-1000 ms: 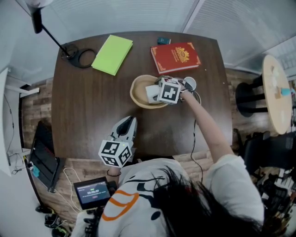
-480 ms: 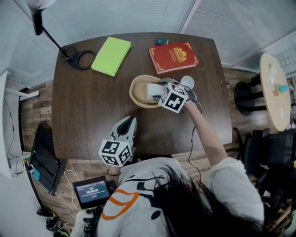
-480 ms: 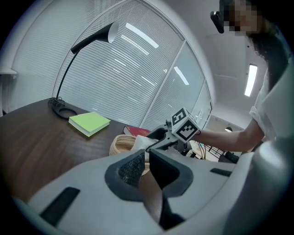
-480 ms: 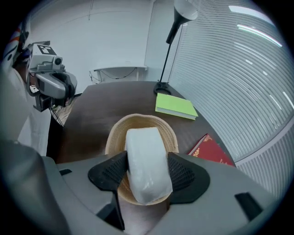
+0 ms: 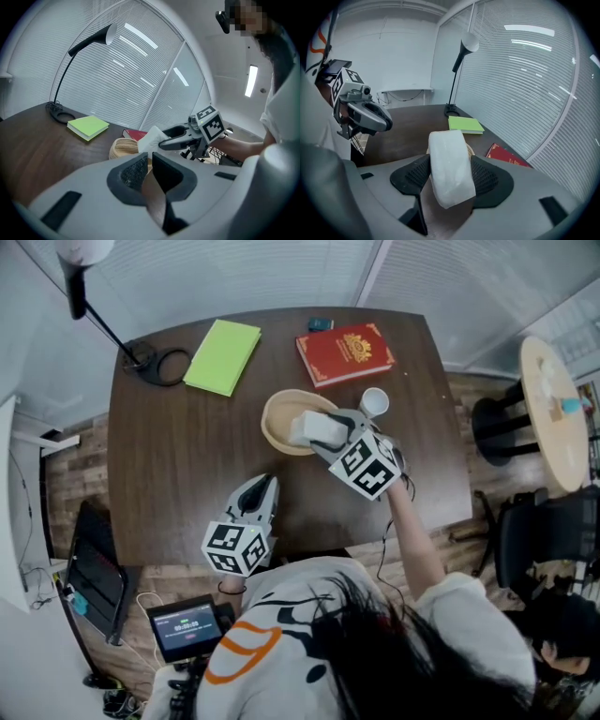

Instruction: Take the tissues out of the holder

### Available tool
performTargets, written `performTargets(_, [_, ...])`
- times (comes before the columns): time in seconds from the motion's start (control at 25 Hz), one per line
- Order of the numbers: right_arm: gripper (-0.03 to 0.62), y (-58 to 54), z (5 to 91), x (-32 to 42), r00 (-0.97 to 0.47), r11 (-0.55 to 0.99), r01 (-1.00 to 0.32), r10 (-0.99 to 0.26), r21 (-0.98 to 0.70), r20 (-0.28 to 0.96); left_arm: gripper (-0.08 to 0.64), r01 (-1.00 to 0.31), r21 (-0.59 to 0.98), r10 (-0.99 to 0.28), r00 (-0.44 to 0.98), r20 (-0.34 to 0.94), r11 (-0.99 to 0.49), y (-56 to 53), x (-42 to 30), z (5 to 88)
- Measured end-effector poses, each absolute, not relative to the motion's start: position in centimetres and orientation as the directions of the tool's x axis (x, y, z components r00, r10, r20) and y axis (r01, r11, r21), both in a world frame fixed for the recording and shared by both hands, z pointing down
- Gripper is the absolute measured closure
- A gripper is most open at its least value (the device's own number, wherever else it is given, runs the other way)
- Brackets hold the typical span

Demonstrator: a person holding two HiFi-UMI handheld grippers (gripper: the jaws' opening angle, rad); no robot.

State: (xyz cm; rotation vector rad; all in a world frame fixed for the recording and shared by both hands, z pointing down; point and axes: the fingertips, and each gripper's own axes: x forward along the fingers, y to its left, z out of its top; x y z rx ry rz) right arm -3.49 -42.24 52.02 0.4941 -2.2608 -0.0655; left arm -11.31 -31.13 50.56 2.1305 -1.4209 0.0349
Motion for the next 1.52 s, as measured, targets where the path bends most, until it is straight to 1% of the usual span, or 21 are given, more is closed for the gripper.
performTargets(0.16, [0.313,-40.5,50.1,-2.4,-0.602,0.894,-0.379,-0.433,0.238,0.670,0.529,-0.848,0.438,-0.829,0.459,0.321,-0.299,-30.8,-10.8,50.5])
performTargets(0.32, [0.313,-38.9,49.7,-0.6,-0.576,0.863,-0.442,-0.481,0.243,0.661,0.529,-0.838,0.435,-0.816,0.484,0.316,-0.329,-30.6,-10.1,50.3])
performTargets(0.48, [0.313,-37.2,50.7,1.6,-0.532,0.834,-0.500,-0.509,0.235,0.676,0.529,-0.828,0.433,-0.801,0.510,0.315,-0.357,-30.0,-9.3,50.3])
performTargets(0.68, [0.313,-35.6,52.4,3.8,-0.478,0.808,-0.542,-0.522,0.231,0.706,0.529,-0.819,0.435,-0.786,0.529,0.319,-0.375,-29.4,-8.6,50.5])
performTargets(0.76, [0.313,-34.9,53.3,4.3,-0.453,0.801,-0.552,-0.523,0.234,0.722,0.529,-0.816,0.435,-0.781,0.535,0.321,-0.381,-29.2,-8.3,50.6])
performTargets(1.0, [0.313,-33.3,56.6,4.1,-0.393,0.817,-0.518,-0.490,0.253,0.778,0.529,-0.813,0.431,-0.774,0.544,0.324,-0.391,-28.3,-7.8,50.8])
performTargets(1.32, [0.311,-32.5,59.8,2.4,-0.426,0.839,-0.510,-0.438,0.190,0.791,0.529,-0.823,0.428,-0.785,0.526,0.328,-0.373,-27.9,-8.3,50.9])
performTargets(1.52, [0.311,-32.6,59.5,1.1,-0.482,0.841,-0.526,-0.419,0.129,0.770,0.529,-0.826,0.428,-0.789,0.520,0.327,-0.367,-27.8,-8.5,50.9])
